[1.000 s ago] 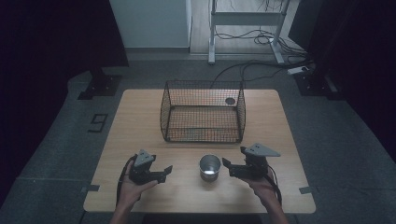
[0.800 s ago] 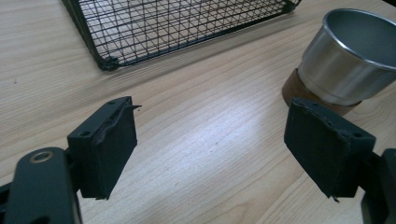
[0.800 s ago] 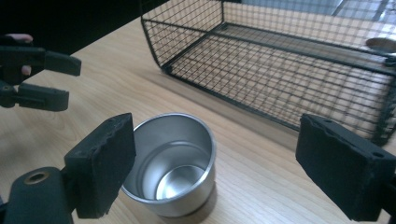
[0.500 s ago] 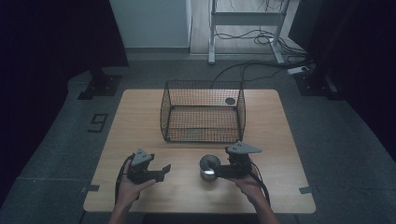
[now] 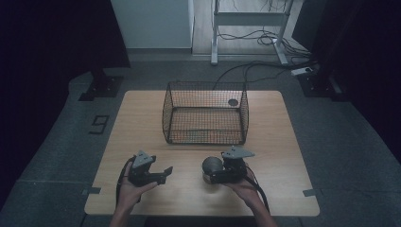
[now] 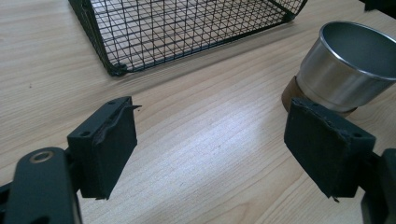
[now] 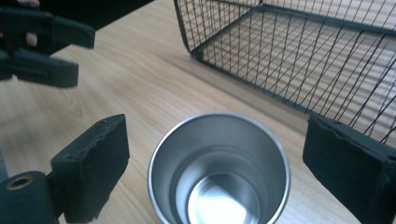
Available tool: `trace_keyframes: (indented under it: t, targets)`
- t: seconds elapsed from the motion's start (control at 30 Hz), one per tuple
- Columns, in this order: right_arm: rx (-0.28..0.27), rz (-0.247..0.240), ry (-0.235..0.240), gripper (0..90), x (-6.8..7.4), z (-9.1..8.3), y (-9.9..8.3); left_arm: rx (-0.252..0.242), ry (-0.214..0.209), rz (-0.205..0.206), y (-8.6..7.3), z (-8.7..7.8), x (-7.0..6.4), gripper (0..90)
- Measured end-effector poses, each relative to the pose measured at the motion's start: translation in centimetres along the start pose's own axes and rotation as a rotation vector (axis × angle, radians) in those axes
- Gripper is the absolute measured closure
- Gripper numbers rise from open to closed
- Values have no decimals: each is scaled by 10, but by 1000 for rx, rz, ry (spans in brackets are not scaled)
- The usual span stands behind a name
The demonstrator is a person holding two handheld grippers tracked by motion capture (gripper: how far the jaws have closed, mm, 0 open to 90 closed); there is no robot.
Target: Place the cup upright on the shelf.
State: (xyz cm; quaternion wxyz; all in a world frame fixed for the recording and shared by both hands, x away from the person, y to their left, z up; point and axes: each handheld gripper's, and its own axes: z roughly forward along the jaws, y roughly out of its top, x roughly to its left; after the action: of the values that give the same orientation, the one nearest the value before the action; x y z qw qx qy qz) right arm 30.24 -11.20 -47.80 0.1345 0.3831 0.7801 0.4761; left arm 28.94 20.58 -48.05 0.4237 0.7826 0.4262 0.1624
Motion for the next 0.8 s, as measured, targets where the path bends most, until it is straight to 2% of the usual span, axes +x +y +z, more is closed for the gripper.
trace_keyframes:
  t: [0.27, 0.5, 0.67, 0.8]
  targets:
    - [45, -14, -10, 28, 3, 13, -10, 9, -10, 6, 0, 3, -2, 173]
    - [75, -50, -30, 10, 6, 22, -15, 4, -12, 3, 0, 1, -1, 173]
    - [89, -62, -46, 24, 4, 29, -20, 4, -10, 4, 0, 1, -1, 173]
    - [96, -73, -42, 81, 3, 32, -23, -4, -3, 0, 0, 1, 0, 173]
